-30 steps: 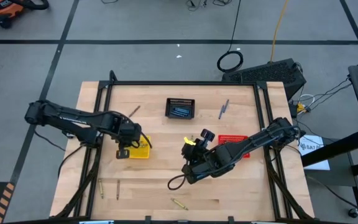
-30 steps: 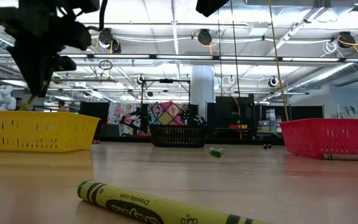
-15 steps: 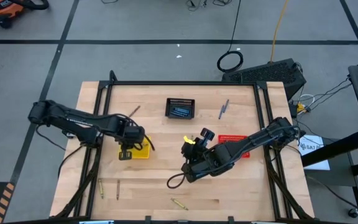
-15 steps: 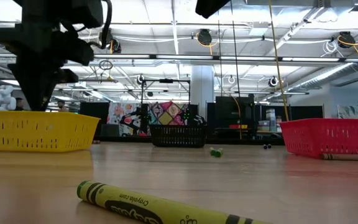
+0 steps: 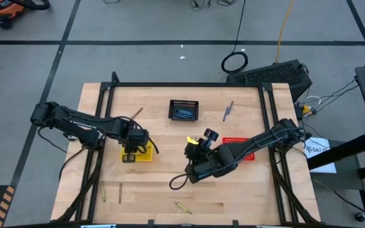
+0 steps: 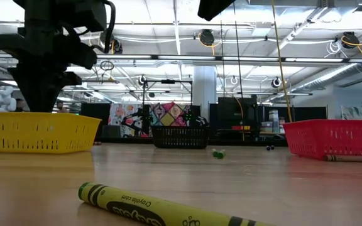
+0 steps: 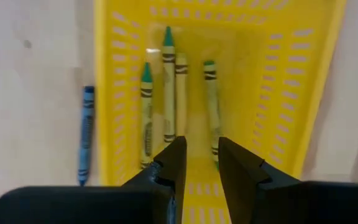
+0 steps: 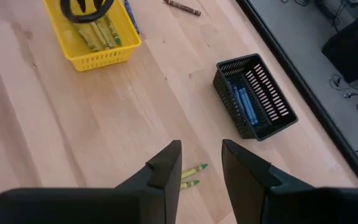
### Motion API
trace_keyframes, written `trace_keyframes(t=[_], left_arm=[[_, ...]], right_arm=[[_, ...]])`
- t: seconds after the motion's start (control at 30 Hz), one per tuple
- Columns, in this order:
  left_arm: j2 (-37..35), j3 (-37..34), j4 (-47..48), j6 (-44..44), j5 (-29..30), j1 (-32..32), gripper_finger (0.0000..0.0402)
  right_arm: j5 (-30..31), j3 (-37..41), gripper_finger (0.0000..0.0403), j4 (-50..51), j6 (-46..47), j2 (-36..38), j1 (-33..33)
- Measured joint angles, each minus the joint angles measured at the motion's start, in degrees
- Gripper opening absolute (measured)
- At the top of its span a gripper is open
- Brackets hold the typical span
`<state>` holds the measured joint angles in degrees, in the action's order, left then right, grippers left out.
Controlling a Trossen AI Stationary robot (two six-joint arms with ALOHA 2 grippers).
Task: Sort crayons
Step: Put the blue crayon into the black bin
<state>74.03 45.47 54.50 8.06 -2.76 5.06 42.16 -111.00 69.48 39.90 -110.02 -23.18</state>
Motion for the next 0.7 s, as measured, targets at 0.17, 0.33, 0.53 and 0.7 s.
trace_keyframes(t=[0.17,0.33,0.53,0.7], left_arm=[[-1.18,2.21,2.38,-3.90,4.61,-0.19,0.0087],[-1.63,5.06,4.26,-9.75,10.60,-2.22,0.0087],[-1.63,5.56,4.48,-16.00,12.02,-8.12,0.0087],[-1.63,5.56,4.35,-19.82,10.61,-13.60,0.0087]], right_arm=[[0.01,0.00,0.0102,0.26,-2.44,0.00,2.10],[-0.27,0.00,0.0102,0.66,-5.20,0.00,4.64],[-2.30,0.00,0.0102,0.75,-8.71,0.00,7.51],[-3.51,0.00,0.0102,1.77,-13.84,0.00,10.32]])
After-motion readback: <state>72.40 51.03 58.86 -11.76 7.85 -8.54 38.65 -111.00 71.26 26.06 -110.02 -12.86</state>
